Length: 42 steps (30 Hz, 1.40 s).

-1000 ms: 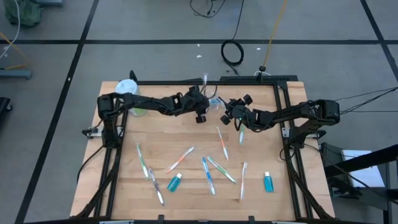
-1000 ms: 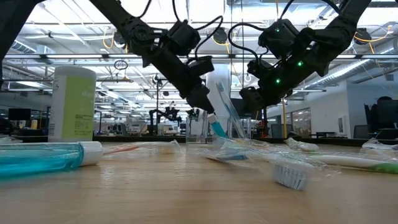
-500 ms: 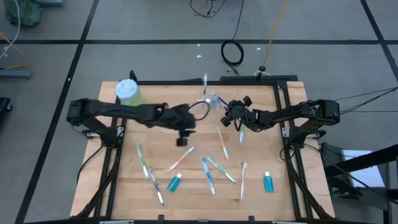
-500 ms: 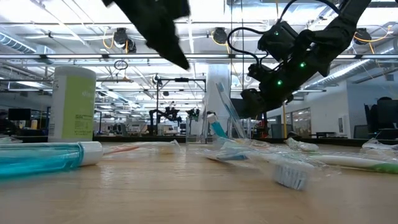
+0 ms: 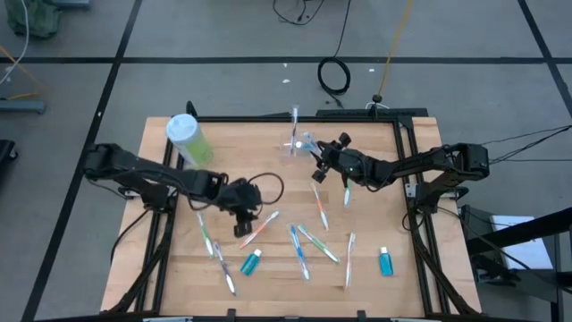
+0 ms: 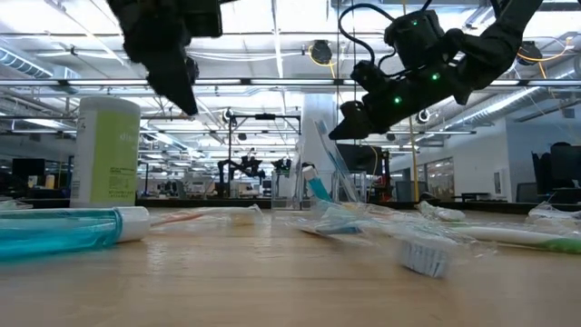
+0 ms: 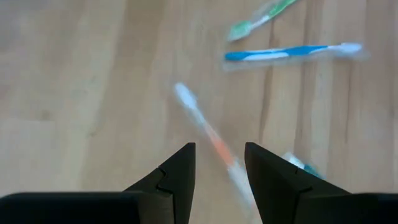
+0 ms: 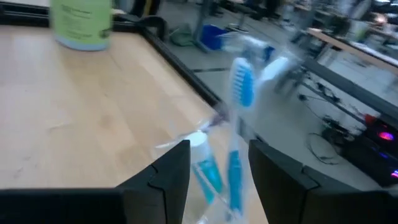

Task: Pick & Place toothbrushing station
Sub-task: Put the left orange toothbrush into the transparent organizer

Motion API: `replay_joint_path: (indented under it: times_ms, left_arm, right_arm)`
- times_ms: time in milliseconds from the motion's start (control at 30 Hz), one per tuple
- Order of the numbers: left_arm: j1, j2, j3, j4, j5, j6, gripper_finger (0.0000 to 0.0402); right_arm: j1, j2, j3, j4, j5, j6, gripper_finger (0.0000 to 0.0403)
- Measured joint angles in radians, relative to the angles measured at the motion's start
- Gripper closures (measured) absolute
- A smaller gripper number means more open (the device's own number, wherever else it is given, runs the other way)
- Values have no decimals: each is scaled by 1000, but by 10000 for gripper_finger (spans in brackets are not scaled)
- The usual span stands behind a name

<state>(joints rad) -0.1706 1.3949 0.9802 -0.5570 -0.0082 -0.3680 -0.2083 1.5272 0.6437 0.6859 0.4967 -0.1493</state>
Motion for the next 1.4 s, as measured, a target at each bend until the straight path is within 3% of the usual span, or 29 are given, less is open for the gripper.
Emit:
replay_joint_path:
  times_ms: [200, 333, 467, 700, 867, 1100, 1400]
  left_arm:
    - [-48, 19, -188, 388, 0, -136, 256]
    - [-22, 81, -226, 497, -68, -237, 256]
    - [11, 186, -225, 555, -42, -207, 256]
    - [61, 318, -222, 575, -20, -206, 257]
    - [71, 327, -221, 579, -17, -168, 257]
    - [69, 328, -222, 584, -22, -98, 260]
    - [70, 320, -225, 592, -48, -21, 351]
  right_arm:
    - [-1, 0, 0, -44, -4, -2, 248]
    - [-1, 0, 0, -40, -5, 35, 248]
    - [0, 0, 0, -25, -5, 120, 248]
    - [1, 0, 0, -53, -51, 260, 248]
    - [1, 0, 0, -54, -163, 269, 248]
    - [1, 0, 0, -51, -170, 268, 248]
    - [1, 0, 0, -53, -170, 268, 248]
